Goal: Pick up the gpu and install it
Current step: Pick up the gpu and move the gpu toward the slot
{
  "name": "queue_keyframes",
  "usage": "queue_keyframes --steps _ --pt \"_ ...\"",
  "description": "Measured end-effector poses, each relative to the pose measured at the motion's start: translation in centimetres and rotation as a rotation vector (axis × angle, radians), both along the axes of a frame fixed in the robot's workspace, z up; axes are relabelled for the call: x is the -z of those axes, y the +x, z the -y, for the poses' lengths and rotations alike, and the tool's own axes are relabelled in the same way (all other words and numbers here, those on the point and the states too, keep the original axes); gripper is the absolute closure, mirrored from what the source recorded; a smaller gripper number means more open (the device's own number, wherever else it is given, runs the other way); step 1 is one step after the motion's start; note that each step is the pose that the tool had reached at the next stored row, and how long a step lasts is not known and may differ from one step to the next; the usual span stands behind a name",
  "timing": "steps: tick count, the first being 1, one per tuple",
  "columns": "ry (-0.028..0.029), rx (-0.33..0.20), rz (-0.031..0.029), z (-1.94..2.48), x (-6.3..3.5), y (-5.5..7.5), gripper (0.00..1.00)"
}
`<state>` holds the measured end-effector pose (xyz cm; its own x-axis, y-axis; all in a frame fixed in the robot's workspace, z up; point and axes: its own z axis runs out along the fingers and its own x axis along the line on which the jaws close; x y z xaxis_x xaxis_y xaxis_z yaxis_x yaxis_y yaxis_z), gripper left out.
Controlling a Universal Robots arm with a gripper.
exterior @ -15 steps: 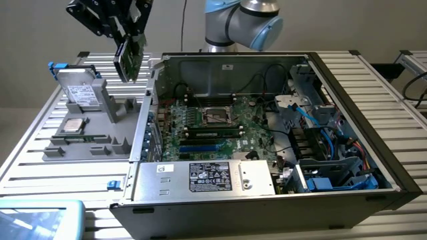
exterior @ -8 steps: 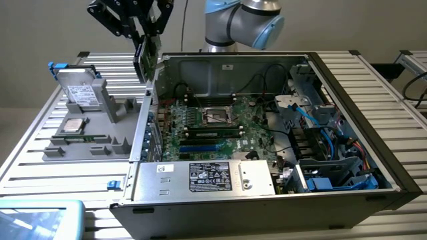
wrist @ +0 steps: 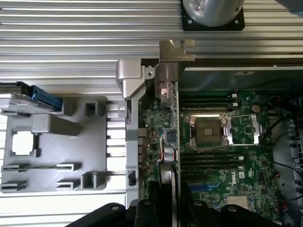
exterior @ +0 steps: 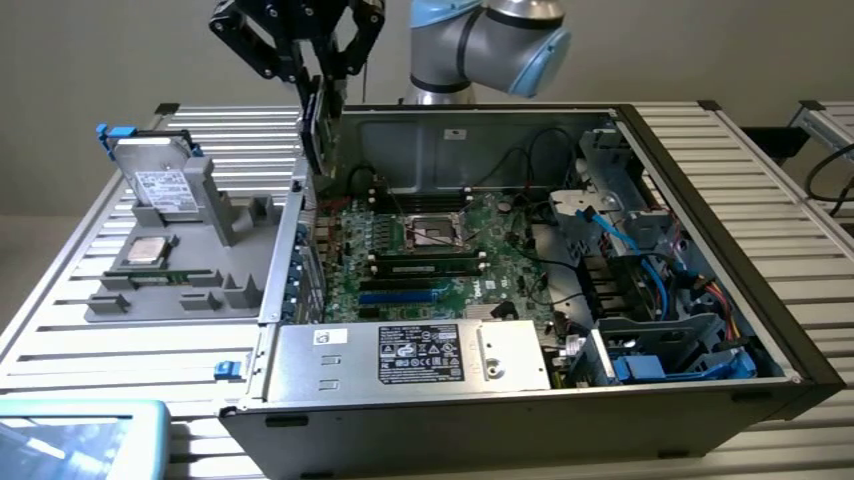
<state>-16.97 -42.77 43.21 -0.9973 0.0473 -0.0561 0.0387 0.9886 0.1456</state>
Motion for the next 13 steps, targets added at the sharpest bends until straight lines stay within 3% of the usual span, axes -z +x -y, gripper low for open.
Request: queue_keyframes --steps 8,13 --pt "0.0002 0.0 -0.0073 1.55 0.19 2.8 0.72" --pt "-0.0001 0.0 -0.0095 2.01 0.76 4.9 0.72"
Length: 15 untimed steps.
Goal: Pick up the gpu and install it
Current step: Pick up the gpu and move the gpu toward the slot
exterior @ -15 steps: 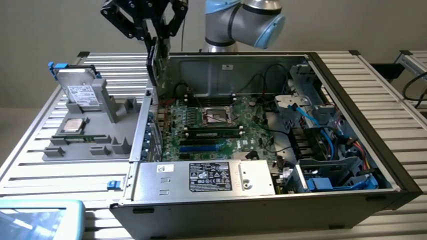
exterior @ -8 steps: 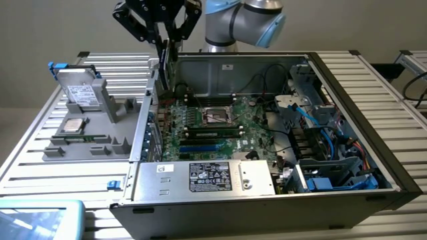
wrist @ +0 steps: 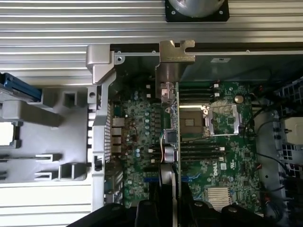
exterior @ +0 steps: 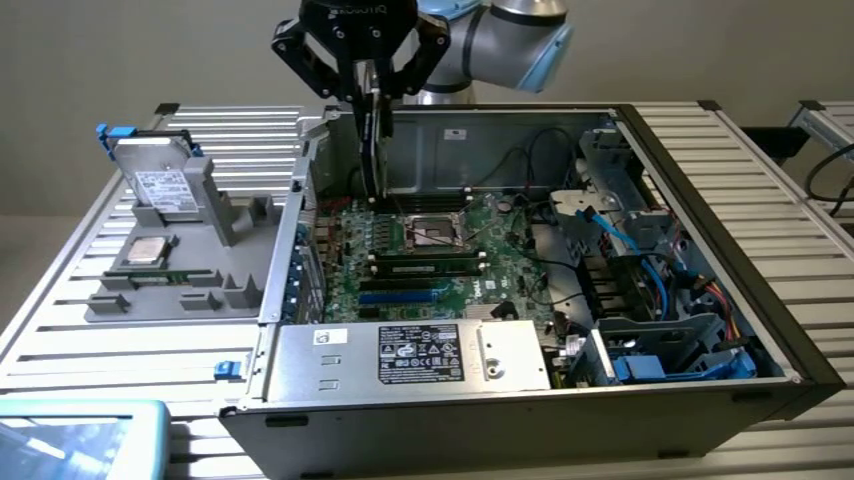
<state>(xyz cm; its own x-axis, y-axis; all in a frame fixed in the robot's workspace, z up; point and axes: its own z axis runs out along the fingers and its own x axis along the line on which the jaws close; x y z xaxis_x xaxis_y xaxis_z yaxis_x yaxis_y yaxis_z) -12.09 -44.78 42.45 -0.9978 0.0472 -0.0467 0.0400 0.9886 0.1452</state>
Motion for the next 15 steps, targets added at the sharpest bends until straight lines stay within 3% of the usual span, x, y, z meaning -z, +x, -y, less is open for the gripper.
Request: queue_keyframes --steps 15 --pt "-0.0059 0.0 -0.0052 0.44 1.49 5.7 0.72"
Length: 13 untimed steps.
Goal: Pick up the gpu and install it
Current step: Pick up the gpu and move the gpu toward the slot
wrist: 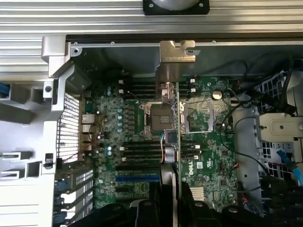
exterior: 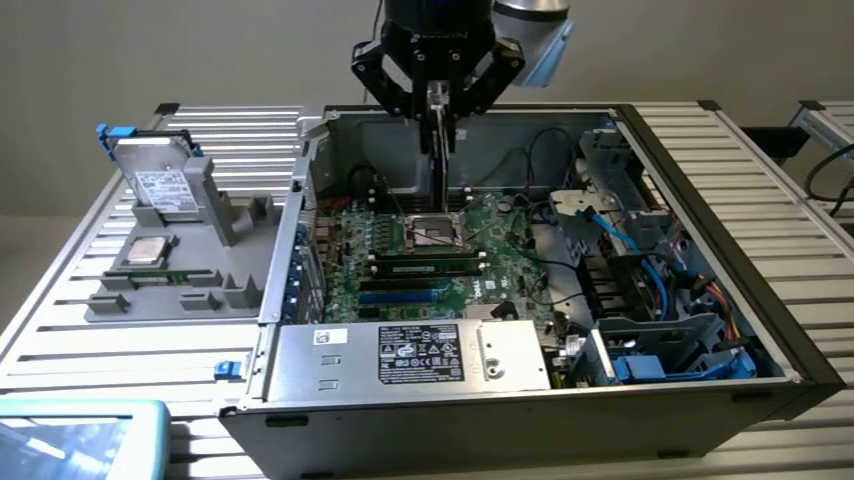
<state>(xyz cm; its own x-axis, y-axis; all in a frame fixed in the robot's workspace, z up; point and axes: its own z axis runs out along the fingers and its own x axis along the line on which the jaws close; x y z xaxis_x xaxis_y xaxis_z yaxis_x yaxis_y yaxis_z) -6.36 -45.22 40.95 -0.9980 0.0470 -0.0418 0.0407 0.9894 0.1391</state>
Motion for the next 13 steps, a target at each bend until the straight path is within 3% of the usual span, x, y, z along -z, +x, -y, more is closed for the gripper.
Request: queue_keyframes --steps 6,8,13 --pt "-0.0058 0.0 -0.0012 0.06 0.56 2.2 0.72" --pt "-0.0088 0.0 -0.004 0.06 0.67 2.5 0.72" --pt "-0.0092 0.0 -0.0041 0.06 0.67 2.5 0.72"
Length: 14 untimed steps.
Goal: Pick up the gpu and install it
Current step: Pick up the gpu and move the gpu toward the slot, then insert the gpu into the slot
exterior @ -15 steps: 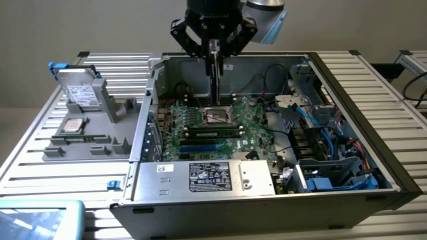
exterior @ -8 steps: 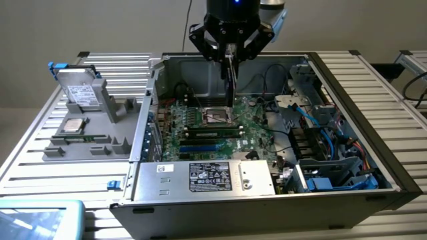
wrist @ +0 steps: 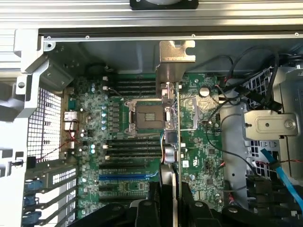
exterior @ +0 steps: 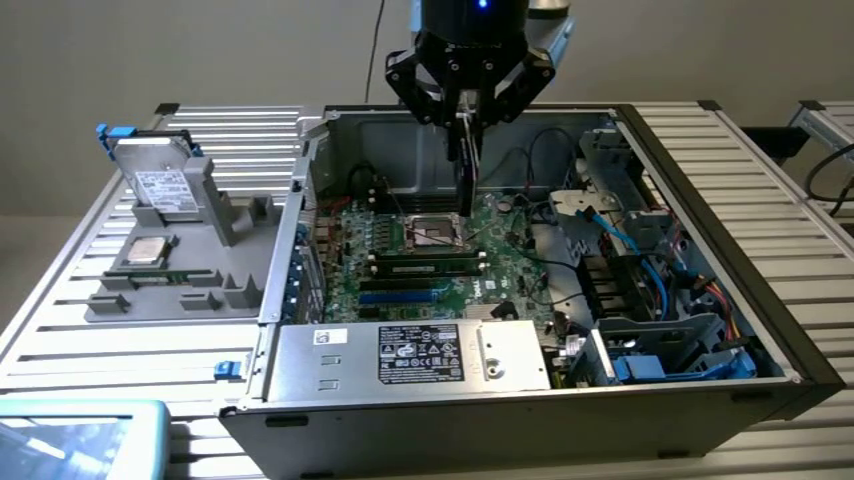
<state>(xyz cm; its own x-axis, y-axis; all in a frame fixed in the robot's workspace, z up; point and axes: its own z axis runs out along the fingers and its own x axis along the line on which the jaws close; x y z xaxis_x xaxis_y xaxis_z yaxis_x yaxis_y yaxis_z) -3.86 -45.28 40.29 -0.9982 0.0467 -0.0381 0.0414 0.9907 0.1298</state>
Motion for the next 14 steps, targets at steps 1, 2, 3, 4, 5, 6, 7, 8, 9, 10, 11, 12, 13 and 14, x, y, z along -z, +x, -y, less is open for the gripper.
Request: queue_keyframes --steps 1,2,3,4,5,6,7,8,9,10,11,12,13,14 --pt "0.0 0.0 0.0 -0.01 0.02 0.01 0.72" --pt "0.0 0.0 0.0 -0.05 0.11 0.04 0.72" --pt "-0.0001 0.0 -0.0002 -0.11 0.26 0.11 0.72" --pt "0.0001 0.0 -0.0008 -0.18 0.45 0.2 0.72" --pt "-0.0001 0.0 -0.0014 -0.25 0.62 0.28 0.72" --pt "0.0 0.0 -0.0017 -0.33 0.79 0.33 0.72" --pt "0.0001 0.0 -0.0019 -0.4 0.94 0.4 0.72" --pt "0.0001 0.0 -0.002 -0.44 0.99 0.41 0.72" --pt "0.0001 0.0 -0.002 -0.44 0.99 0.41 0.72" --pt "0.0001 0.0 -0.002 -0.44 1.0 0.41 0.72" --pt "0.0 0.0 -0.0021 -0.44 0.99 0.42 0.72" --pt "0.0001 -0.005 -0.0021 -0.44 0.99 0.43 0.72" --pt "0.0 -0.021 -0.0021 -0.44 0.99 0.43 0.72" --pt "0.0 -0.039 -0.0021 -0.45 0.99 0.43 0.72"
